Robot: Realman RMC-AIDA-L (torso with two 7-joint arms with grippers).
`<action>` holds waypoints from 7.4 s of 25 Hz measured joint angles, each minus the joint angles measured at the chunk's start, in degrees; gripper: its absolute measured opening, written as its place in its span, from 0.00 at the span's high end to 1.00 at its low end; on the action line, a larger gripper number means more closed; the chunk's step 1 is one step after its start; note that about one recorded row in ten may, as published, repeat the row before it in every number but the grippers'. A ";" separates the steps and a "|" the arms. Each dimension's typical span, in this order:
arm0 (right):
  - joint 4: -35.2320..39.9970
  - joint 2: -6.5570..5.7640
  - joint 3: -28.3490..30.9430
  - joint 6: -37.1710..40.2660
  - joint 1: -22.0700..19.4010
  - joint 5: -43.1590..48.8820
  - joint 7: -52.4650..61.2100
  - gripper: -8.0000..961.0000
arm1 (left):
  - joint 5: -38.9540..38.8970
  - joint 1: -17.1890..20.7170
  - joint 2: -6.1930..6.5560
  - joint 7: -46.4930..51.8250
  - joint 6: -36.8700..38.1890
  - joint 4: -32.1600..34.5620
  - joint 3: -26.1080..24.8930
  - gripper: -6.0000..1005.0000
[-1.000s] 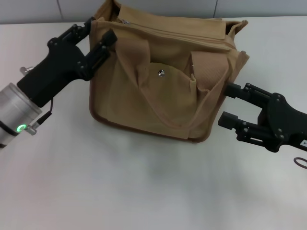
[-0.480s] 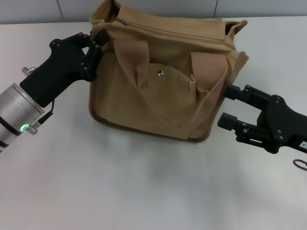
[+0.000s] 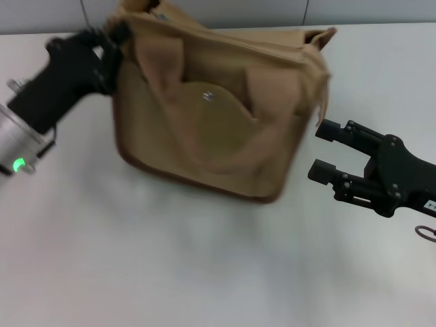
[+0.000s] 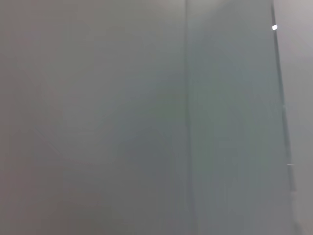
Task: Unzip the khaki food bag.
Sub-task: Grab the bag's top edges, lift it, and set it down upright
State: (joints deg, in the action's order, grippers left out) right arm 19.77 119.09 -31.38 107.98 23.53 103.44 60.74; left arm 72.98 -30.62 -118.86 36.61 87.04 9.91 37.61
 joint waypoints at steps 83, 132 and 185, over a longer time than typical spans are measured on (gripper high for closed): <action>16.49 0.36 3.57 3.36 0.54 -2.29 8.67 0.17 | 1.20 -3.36 -0.32 -11.12 15.02 -12.52 11.92 0.95; 2.27 0.09 -13.81 -10.85 13.60 -1.83 19.64 0.56 | 1.85 -3.93 -0.32 -11.42 15.44 -13.41 12.48 0.95; 3.92 -2.04 -7.45 -11.53 10.51 -2.28 24.25 0.76 | 1.73 -3.75 -0.32 -11.73 12.22 -12.98 12.04 0.95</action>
State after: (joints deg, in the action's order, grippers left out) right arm 23.69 117.05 -38.83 96.46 34.04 101.16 84.99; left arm 74.71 -34.37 -119.18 24.87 99.26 -3.07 49.65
